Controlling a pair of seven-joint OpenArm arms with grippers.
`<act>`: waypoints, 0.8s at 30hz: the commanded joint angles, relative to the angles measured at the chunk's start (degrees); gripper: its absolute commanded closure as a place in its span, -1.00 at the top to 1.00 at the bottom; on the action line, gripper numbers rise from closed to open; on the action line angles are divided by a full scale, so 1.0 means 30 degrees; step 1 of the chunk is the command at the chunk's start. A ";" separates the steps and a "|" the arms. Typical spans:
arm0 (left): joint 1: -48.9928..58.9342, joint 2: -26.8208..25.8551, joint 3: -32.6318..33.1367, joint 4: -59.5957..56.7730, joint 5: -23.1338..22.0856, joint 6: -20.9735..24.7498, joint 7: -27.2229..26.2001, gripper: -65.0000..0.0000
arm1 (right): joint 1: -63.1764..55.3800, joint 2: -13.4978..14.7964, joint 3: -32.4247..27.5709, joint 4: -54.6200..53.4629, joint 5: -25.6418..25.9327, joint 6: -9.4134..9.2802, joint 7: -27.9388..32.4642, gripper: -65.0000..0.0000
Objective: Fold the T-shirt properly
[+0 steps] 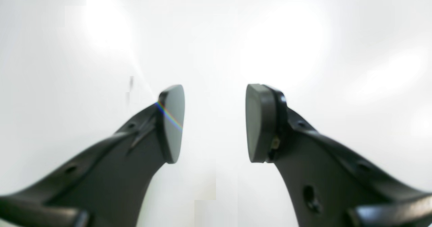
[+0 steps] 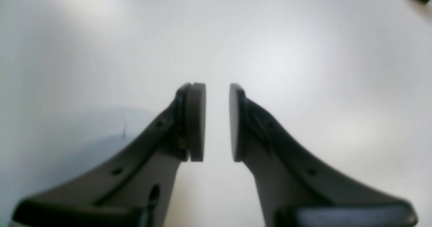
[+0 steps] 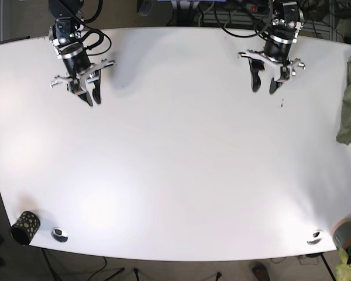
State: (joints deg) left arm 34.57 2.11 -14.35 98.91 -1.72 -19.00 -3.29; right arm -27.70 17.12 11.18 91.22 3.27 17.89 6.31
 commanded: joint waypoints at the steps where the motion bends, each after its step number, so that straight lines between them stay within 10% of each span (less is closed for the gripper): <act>1: 0.1357 0.0308 -0.0037 0.1886 -0.0263 -0.0068 -0.0149 -0.19 | -0.1037 0.0870 0.0273 0.0846 0.1299 -0.0322 0.0609 -0.64; 24: 1.0002 0.1128 -0.0125 0.3205 -0.0410 -0.0156 0.1082 -0.19 | -1.2787 0.0841 -0.0430 0.4040 0.1856 -0.0322 0.0609 -0.65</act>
State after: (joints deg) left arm 63.22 5.26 -14.72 107.94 -2.57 -19.29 0.93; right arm -64.53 19.22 9.52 102.67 8.29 16.62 6.48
